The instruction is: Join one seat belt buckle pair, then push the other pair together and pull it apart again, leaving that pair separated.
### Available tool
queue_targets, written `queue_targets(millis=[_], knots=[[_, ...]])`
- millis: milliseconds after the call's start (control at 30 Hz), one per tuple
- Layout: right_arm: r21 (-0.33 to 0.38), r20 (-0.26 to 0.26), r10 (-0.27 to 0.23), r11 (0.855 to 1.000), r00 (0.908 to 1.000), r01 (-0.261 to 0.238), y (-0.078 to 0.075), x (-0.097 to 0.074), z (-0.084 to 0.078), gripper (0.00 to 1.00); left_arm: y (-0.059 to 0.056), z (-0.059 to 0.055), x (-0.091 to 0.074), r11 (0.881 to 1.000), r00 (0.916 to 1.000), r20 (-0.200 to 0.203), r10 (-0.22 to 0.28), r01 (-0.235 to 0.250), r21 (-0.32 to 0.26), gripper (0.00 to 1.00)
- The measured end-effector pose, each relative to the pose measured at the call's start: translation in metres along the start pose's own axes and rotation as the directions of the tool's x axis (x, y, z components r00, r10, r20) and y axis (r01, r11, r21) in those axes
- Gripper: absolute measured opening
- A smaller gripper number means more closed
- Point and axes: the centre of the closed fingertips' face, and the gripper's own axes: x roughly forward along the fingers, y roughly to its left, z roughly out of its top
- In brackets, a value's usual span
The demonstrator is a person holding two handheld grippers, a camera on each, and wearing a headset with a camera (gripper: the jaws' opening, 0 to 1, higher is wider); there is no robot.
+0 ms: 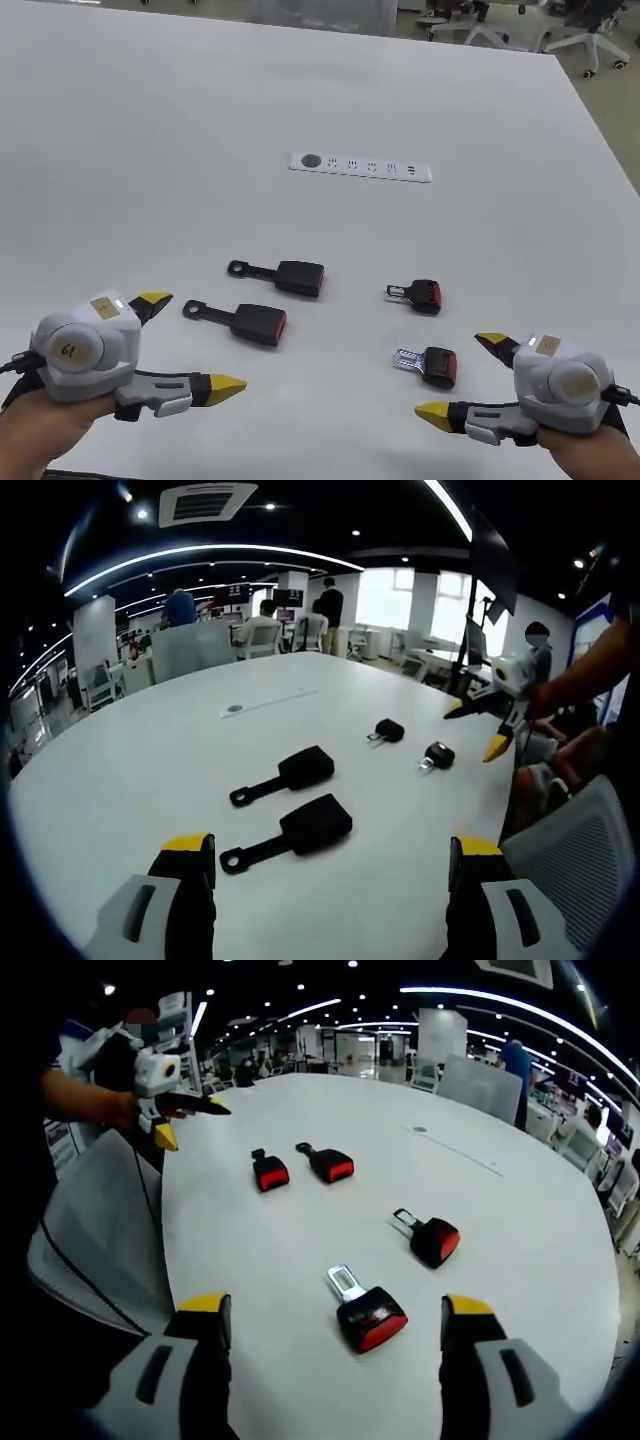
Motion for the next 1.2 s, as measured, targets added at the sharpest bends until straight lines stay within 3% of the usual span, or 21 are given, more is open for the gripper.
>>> queue_targets(millis=[200,733,900,1200], knots=[[-0.019,-0.031,0.022,1.0,0.9993,-0.023,-0.006,0.006,-0.002,0.88,0.007,0.001,0.01,1.0,0.9997,-0.014,-0.02,0.02,0.003,0.98],[-0.037,-0.108,0.105,0.993,0.9885,-0.11,-0.017,0.02,-0.014,0.83,0.014,-0.002,0.051,0.983,0.9874,-0.103,-0.121,0.133,0.126,0.95],[-0.03,-0.131,0.133,0.99,0.9824,-0.138,-0.02,0.021,-0.02,0.8,0.014,-0.001,0.063,0.968,0.9769,-0.133,-0.167,0.188,0.166,0.86],[-0.043,-0.175,0.2,0.977,0.9641,-0.21,-0.021,0.025,-0.026,0.78,0.016,-0.004,0.085,0.932,0.9533,-0.199,-0.227,0.272,0.238,0.84]])
